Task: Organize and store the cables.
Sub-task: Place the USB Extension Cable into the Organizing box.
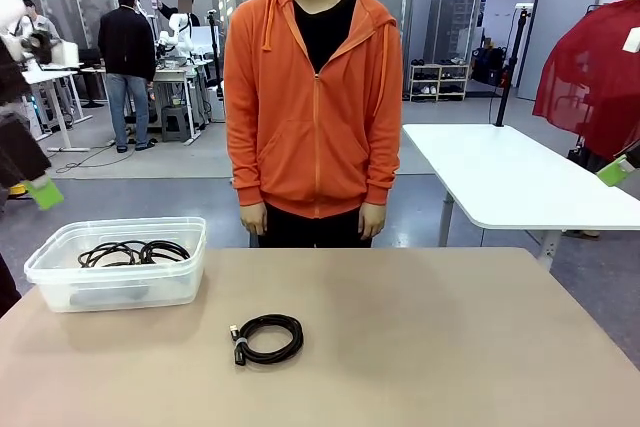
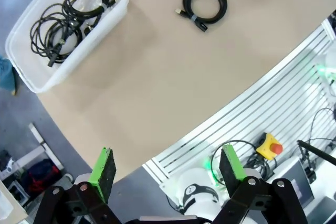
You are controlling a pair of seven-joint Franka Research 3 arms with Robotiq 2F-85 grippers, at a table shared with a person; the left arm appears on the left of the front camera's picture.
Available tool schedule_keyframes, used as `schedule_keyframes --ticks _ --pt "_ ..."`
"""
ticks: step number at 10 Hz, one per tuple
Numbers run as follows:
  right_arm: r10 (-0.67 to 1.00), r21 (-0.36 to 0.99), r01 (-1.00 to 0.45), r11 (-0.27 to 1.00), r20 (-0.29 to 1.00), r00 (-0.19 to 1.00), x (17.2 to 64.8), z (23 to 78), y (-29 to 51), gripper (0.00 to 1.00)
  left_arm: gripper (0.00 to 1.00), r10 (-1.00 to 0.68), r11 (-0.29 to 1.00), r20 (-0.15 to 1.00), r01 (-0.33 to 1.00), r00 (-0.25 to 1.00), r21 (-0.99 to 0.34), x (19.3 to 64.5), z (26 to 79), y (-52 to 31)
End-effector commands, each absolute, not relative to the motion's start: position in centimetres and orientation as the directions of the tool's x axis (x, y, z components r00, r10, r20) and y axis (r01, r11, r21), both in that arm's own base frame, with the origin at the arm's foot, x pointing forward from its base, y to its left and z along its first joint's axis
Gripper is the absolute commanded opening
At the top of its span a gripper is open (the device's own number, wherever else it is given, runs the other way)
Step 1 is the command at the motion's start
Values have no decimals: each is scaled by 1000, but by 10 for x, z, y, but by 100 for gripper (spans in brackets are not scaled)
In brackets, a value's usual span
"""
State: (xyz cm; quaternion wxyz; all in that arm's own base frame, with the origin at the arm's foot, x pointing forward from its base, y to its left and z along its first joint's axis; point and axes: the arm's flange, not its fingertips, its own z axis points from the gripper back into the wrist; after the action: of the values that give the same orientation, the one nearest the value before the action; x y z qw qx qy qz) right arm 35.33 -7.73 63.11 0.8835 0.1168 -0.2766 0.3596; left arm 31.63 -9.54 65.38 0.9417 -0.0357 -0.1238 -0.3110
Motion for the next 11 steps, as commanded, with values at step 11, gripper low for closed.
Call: schedule_keyframes --ticks 11 --pt "577 5 -703 712 566 589 352 631 -78 100 100 -955 252 -139 964 262 88 390 571 -324"
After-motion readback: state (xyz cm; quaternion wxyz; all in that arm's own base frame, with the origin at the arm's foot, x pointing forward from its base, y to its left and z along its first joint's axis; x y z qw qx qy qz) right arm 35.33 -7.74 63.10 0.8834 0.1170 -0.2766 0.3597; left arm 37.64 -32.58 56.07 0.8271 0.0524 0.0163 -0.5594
